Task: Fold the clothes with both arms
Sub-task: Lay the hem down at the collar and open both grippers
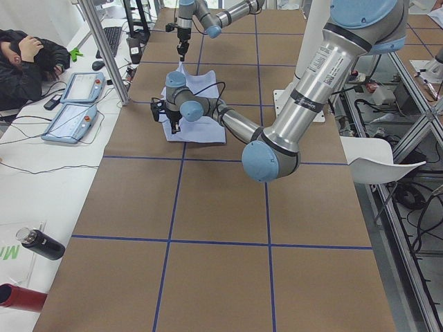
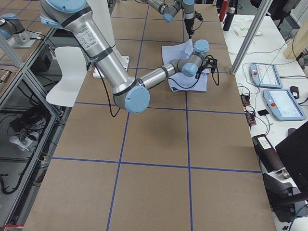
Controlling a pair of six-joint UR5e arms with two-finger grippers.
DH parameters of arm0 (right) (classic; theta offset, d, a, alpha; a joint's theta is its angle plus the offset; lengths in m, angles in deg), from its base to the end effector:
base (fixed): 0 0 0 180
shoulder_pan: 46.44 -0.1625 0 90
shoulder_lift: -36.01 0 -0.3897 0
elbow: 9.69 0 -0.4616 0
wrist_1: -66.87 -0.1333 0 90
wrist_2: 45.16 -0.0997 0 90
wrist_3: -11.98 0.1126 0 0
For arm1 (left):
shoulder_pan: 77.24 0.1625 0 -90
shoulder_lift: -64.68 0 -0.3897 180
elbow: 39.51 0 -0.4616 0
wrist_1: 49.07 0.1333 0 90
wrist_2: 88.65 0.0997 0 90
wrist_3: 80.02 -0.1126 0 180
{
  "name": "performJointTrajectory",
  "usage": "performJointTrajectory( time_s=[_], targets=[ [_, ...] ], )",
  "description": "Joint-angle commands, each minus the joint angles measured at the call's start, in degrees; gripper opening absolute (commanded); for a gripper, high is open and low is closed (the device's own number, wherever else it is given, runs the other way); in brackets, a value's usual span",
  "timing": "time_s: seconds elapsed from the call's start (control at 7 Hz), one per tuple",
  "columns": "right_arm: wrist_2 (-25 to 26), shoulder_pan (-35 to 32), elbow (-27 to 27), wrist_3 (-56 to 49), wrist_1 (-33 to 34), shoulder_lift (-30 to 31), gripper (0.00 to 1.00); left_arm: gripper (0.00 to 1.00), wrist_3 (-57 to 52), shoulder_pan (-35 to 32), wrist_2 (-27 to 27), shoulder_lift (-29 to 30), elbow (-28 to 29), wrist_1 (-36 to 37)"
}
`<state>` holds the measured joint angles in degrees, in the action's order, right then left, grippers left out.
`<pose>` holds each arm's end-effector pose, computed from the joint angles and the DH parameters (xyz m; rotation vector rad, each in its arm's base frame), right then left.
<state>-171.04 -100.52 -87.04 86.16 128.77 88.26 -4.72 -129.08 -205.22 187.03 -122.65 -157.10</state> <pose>-0.4086 -0.6787 0.2496 0.0385 -1.0682 0.3129 0.4086 -0.6542 0.2974 0.0406 0.8715 -0.4310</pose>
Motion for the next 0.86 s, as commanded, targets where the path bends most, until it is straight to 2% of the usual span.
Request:
performJointTrajectory(
  time_s=[0.0, 0.71],
  targets=[
    [1.78, 0.29, 1.75, 0.0, -1.43, -0.22, 0.0, 0.0, -0.07, 0.51, 0.12, 0.52, 1.66, -0.25],
    [3.1, 0.47, 5.19, -0.09, -2.05, -2.85, 0.0, 0.0, -0.68, 0.51, 0.29, 0.43, 2.9, -0.78]
  ],
)
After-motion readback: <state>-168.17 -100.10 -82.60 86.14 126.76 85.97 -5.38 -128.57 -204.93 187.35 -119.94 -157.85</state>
